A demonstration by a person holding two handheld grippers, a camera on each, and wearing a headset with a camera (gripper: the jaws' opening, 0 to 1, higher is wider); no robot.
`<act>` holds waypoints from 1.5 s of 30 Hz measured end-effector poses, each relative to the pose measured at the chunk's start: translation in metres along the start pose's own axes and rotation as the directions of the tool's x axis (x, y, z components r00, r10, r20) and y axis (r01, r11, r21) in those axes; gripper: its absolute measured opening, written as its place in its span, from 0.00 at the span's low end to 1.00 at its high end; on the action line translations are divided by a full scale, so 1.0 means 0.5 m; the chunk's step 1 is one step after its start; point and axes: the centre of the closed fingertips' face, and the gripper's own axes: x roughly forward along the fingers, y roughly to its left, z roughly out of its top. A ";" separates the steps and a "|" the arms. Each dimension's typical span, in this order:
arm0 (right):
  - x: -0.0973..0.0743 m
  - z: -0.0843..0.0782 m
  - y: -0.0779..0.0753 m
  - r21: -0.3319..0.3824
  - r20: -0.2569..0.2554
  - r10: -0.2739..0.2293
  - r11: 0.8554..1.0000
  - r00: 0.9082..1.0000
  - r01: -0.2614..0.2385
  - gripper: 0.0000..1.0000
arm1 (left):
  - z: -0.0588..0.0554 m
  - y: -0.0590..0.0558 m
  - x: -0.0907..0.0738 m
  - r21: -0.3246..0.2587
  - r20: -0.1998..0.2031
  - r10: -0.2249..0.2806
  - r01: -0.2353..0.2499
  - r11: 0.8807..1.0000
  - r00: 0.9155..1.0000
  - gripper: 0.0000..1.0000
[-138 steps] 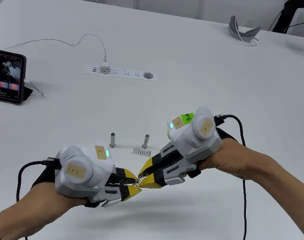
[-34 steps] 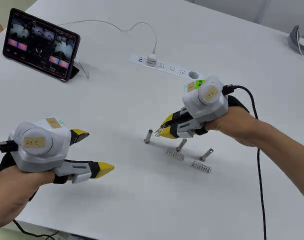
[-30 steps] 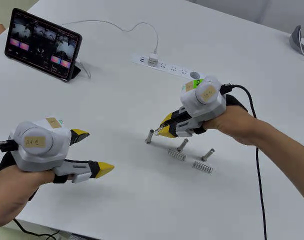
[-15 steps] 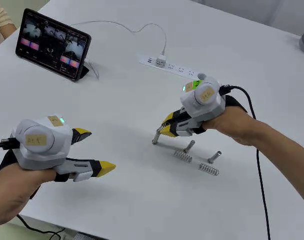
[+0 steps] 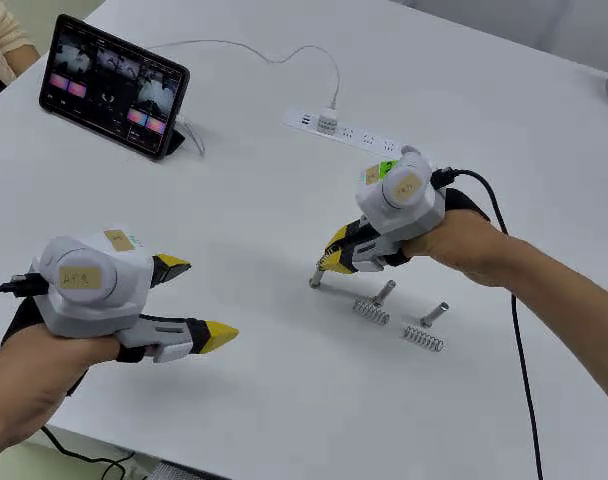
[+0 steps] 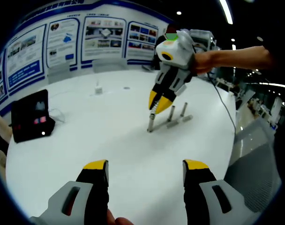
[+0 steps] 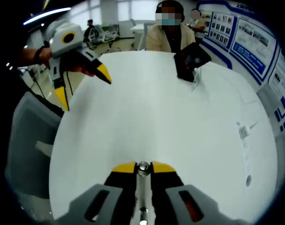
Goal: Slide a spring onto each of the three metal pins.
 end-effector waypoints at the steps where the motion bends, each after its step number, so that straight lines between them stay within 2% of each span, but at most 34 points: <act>1: 0.002 0.000 0.000 0.000 -0.001 0.001 1.000 1.000 -0.001 0.13 | 0.001 0.001 0.000 0.002 0.000 0.001 -0.001 1.000 1.000 0.65; 9: 0.022 -0.005 0.005 -0.022 -0.026 0.010 1.000 1.000 -0.011 0.13 | 0.004 0.003 -0.008 -0.001 0.003 0.008 -0.008 1.000 1.000 0.65; 15: 0.038 -0.024 0.000 -0.037 -0.052 0.014 0.999 0.999 -0.016 0.13 | -0.005 -0.003 -0.007 -0.003 -0.005 0.003 -0.003 1.000 1.000 0.64; 28: 0.060 -0.048 -0.005 -0.041 -0.076 0.025 0.999 0.997 -0.028 0.13 | -0.007 -0.020 -0.004 -0.003 -0.007 -0.014 0.014 1.000 1.000 0.64; 40: 0.080 -0.051 -0.003 -0.038 -0.082 0.028 0.999 0.996 -0.032 0.13 | -0.008 -0.011 -0.002 -0.001 -0.011 -0.016 0.016 1.000 1.000 0.64; 45: 0.074 -0.056 -0.001 -0.024 -0.079 0.023 0.999 0.997 -0.025 0.23 | -0.007 -0.010 -0.002 0.003 -0.013 -0.015 0.015 1.000 1.000 0.64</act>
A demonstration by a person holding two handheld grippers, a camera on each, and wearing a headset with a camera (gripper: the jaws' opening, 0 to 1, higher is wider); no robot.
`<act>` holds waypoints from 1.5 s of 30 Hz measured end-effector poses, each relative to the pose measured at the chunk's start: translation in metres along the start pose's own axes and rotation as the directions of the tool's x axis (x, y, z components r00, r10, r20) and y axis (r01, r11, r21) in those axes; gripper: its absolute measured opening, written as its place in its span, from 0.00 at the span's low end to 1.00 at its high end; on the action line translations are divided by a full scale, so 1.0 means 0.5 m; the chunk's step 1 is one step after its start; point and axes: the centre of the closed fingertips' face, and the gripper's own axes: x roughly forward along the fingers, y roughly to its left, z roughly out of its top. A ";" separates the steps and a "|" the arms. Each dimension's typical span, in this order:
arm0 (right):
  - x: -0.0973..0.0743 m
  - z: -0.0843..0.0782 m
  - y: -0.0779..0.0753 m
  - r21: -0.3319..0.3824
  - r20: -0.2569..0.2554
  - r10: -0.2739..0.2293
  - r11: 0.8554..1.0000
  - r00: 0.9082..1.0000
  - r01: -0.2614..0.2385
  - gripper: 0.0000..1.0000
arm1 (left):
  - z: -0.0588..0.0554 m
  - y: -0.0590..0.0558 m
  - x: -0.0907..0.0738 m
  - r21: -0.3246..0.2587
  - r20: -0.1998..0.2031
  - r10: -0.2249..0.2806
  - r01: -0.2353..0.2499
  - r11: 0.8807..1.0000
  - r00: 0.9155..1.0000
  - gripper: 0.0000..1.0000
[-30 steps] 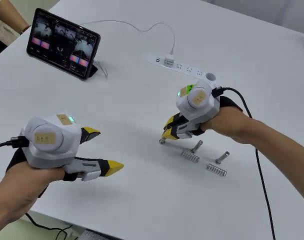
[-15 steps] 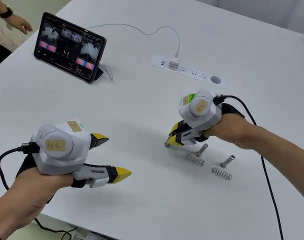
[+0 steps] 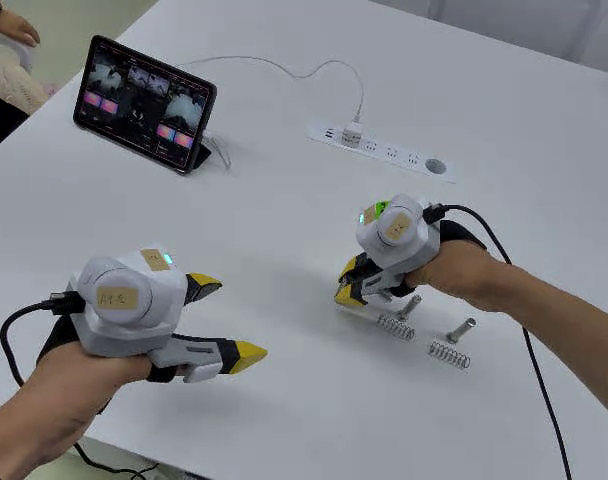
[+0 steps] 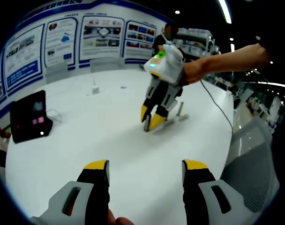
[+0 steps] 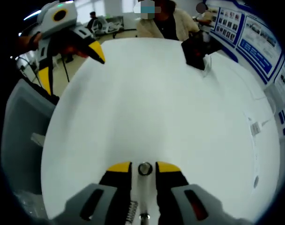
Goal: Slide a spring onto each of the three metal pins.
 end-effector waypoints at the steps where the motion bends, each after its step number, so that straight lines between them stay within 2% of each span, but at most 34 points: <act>1: -0.002 -0.001 -0.001 0.000 0.001 -0.006 1.000 1.000 0.006 0.25 | -0.001 -0.001 0.001 -0.001 -0.001 0.000 0.000 1.000 1.000 0.64; 5: -0.014 -0.009 -0.009 0.047 0.019 -0.034 0.998 0.999 0.033 0.32 | -0.005 -0.005 0.003 0.004 -0.010 -0.008 0.009 1.000 1.000 0.64; 10: -0.029 -0.017 -0.007 0.100 0.041 -0.047 0.994 0.998 0.042 0.42 | -0.001 -0.007 0.005 0.011 -0.010 -0.011 0.011 1.000 1.000 0.64; 19: -0.050 -0.020 -0.003 0.179 0.099 -0.084 0.982 0.991 0.066 0.49 | 0.005 -0.011 0.006 0.019 -0.009 -0.014 0.014 1.000 1.000 0.65; 32: -0.083 -0.002 -0.004 0.294 0.203 -0.147 0.952 0.968 0.083 0.52 | 0.013 -0.009 0.001 0.022 -0.002 -0.007 0.007 1.000 1.000 0.64; 34: -0.087 0.000 -0.008 0.317 0.222 -0.166 0.944 0.961 0.090 0.52 | 0.014 -0.009 0.000 0.024 -0.002 -0.005 0.005 1.000 1.000 0.64; 38: -0.105 0.015 -0.012 0.392 0.295 -0.208 0.916 0.933 0.081 0.53 | 0.017 -0.008 -0.003 0.021 0.002 0.000 0.000 1.000 1.000 0.64; 40: -0.114 0.015 -0.013 0.414 0.315 -0.220 0.907 0.923 0.075 0.53 | 0.019 -0.008 -0.005 0.023 0.004 0.002 -0.002 1.000 1.000 0.64; 44: -0.124 0.008 -0.017 0.443 0.326 -0.243 0.893 0.914 0.080 0.55 | 0.022 -0.009 -0.005 0.024 0.002 0.003 -0.003 1.000 1.000 0.65; 45: -0.129 0.008 -0.018 0.460 0.334 -0.255 0.885 0.907 0.079 0.55 | 0.027 -0.011 -0.006 0.019 0.010 0.004 -0.005 1.000 1.000 0.65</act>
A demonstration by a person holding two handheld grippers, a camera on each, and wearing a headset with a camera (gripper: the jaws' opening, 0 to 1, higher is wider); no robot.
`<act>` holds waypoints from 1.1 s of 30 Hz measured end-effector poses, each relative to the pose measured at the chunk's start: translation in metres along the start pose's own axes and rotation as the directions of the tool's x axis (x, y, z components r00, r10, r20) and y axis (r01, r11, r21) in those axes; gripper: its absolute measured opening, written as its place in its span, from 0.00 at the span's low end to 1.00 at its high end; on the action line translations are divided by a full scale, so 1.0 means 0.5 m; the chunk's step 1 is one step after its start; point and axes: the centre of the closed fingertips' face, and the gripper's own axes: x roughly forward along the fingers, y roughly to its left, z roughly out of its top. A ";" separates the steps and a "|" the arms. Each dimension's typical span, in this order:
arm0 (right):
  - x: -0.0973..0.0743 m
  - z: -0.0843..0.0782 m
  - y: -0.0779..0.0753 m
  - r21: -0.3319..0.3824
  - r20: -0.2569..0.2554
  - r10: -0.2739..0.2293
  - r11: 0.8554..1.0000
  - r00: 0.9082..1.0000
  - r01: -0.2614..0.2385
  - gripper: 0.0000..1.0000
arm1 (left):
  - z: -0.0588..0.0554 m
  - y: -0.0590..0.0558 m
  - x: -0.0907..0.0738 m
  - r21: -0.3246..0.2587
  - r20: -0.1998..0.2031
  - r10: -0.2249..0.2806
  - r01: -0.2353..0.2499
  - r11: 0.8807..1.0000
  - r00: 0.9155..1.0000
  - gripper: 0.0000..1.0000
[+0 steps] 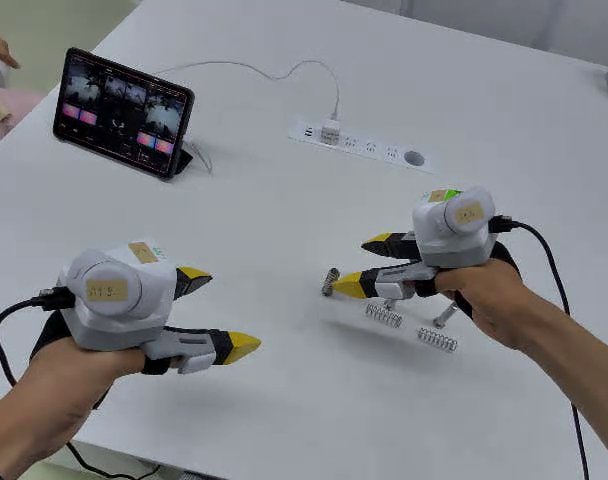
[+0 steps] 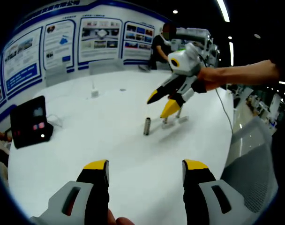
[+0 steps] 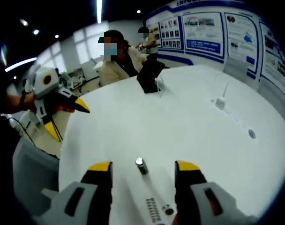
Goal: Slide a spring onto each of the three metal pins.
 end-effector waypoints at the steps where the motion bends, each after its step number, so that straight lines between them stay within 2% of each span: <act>1: -0.004 0.002 0.000 0.009 0.009 -0.002 1.000 1.000 0.002 0.56 | 0.004 -0.001 -0.001 -0.004 0.006 0.001 -0.001 1.000 1.000 0.65; 9: -0.039 -0.006 -0.009 0.061 0.043 -0.042 0.997 0.998 0.039 0.61 | 0.027 0.002 0.000 -0.005 0.026 0.010 -0.009 1.000 1.000 0.66; 15: -0.068 -0.031 -0.011 0.084 0.048 -0.075 0.994 0.996 0.071 0.64 | 0.038 0.021 0.001 0.001 0.029 0.019 -0.019 1.000 0.999 0.66; 24: -0.107 -0.060 -0.016 0.135 0.067 -0.121 0.985 0.990 0.111 0.68 | 0.048 0.023 0.005 0.010 0.031 0.021 -0.022 1.000 0.999 0.66; 33: -0.134 -0.078 0.001 0.141 0.068 -0.143 0.981 0.987 0.132 0.69 | 0.059 0.026 0.014 0.012 0.037 0.023 -0.023 1.000 0.999 0.67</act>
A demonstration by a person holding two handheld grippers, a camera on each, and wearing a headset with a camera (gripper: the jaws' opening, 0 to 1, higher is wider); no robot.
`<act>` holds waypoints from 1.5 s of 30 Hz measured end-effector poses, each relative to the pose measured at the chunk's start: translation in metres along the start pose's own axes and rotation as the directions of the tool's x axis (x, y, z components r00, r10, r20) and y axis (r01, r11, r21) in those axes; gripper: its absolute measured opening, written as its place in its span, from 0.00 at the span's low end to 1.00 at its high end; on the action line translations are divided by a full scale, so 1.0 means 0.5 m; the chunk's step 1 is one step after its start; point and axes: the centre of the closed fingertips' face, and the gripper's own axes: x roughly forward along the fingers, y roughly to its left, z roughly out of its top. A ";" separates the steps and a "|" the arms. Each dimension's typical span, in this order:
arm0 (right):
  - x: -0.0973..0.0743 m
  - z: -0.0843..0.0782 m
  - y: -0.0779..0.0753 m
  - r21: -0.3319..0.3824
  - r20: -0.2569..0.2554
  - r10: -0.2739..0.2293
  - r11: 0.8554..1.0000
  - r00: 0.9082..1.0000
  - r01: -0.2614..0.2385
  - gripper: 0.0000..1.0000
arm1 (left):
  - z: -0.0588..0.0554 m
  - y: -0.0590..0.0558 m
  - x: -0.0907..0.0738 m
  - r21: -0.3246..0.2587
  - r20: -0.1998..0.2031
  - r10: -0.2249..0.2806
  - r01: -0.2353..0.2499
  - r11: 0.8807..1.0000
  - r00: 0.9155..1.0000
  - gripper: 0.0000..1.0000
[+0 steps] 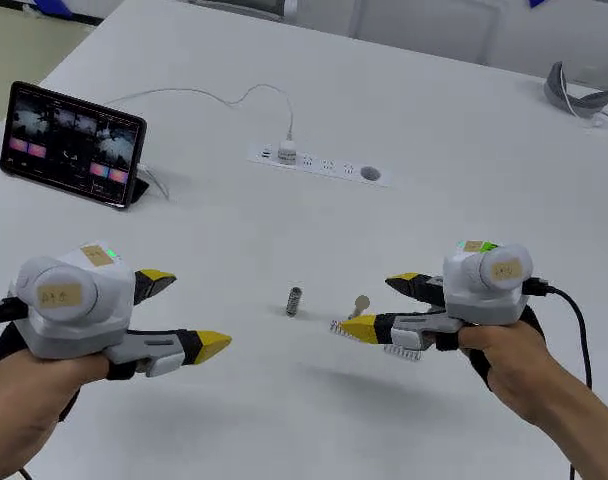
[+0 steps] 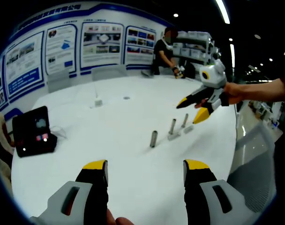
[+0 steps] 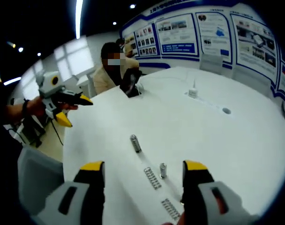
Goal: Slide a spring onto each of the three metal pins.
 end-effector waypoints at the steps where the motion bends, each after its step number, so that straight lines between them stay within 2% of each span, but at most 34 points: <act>1: -0.003 -0.001 0.000 0.000 0.002 -0.003 1.000 1.000 0.003 0.69 | 0.001 0.001 0.001 0.000 0.001 0.001 -0.001 1.000 1.000 0.67; 8: -0.022 -0.010 0.004 0.035 0.025 -0.024 0.999 0.999 0.023 0.70 | 0.012 0.010 0.011 0.005 0.004 0.006 -0.006 1.000 1.000 0.67; 13: -0.042 -0.016 0.002 0.052 0.038 -0.050 0.997 0.998 0.048 0.71 | 0.018 0.006 0.021 0.011 0.004 -0.004 0.004 1.000 1.000 0.67; 18: -0.064 -0.028 0.001 0.066 0.046 -0.078 0.995 0.996 0.075 0.72 | 0.025 -0.009 0.032 0.026 0.001 -0.025 0.025 0.999 1.000 0.68; 21: -0.072 -0.041 0.005 0.084 0.037 -0.075 0.994 0.996 0.072 0.73 | 0.027 -0.019 0.038 0.033 -0.001 -0.038 0.038 0.999 0.999 0.68; 27: -0.092 -0.051 0.005 0.103 0.048 -0.096 0.991 0.994 0.091 0.75 | 0.031 -0.035 0.049 0.050 -0.009 -0.060 0.060 0.997 0.998 0.68; 41: -0.112 -0.080 0.014 0.141 0.057 -0.094 0.986 0.994 0.085 0.80 | 0.048 -0.070 0.070 0.094 -0.011 -0.106 0.106 0.990 0.994 0.69; 45: -0.120 -0.090 0.019 0.146 0.056 -0.100 0.985 0.993 0.091 0.81 | 0.045 -0.086 0.076 0.111 -0.022 -0.123 0.125 0.986 0.992 0.69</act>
